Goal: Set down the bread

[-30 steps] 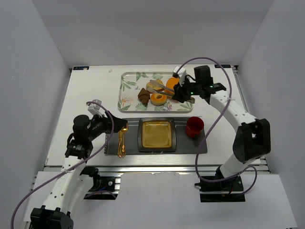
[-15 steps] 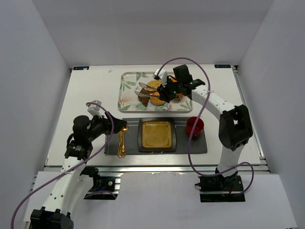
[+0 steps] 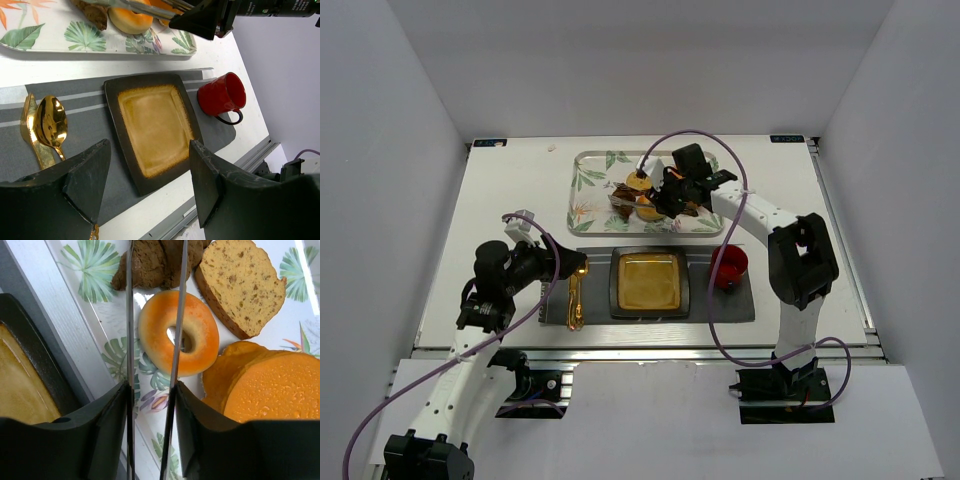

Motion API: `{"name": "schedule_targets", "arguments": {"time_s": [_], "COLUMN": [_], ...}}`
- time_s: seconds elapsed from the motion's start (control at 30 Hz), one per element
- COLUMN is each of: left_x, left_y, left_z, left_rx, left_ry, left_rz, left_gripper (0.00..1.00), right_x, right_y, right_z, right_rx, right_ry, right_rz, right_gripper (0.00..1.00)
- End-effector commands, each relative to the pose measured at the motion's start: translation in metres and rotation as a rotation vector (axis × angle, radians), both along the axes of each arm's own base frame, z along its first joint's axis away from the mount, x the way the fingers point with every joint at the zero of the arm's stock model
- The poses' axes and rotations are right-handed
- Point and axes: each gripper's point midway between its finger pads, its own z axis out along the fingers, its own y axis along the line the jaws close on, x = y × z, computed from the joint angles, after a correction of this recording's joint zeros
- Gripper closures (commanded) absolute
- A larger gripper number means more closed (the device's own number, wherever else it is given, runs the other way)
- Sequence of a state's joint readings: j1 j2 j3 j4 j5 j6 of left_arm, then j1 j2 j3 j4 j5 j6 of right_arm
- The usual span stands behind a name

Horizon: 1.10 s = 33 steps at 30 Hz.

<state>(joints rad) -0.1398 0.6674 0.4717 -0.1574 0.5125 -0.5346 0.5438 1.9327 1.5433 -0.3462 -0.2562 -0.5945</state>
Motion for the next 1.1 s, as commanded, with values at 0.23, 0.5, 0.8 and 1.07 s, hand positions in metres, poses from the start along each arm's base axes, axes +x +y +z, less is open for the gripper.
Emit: {"name": "schedule_targets", "arguments": {"time_s": [0.23, 0.5, 0.8, 1.07], "left_x": [0.002, 0.001, 0.000, -0.002], "left_y": [0.000, -0.001, -0.001, 0.000], "left_z": [0.009, 0.011, 0.012, 0.011], "left_rx": [0.005, 0.003, -0.001, 0.000], "left_ry": [-0.036, -0.041, -0.045, -0.048], "left_rz": [-0.004, -0.007, -0.006, 0.002], "left_gripper": [0.27, 0.27, 0.27, 0.27], "right_x": [0.003, -0.022, -0.072, -0.145], "right_y": [0.004, 0.006, -0.010, -0.048], "right_z": [0.036, 0.079, 0.090, 0.066], "right_rx": [0.031, 0.140, 0.166, 0.119], "right_ry": [-0.074, -0.082, -0.040, 0.023], "right_rz": [0.015, 0.040, 0.091, 0.165], "right_gripper": [0.79, 0.89, 0.90, 0.90]}}
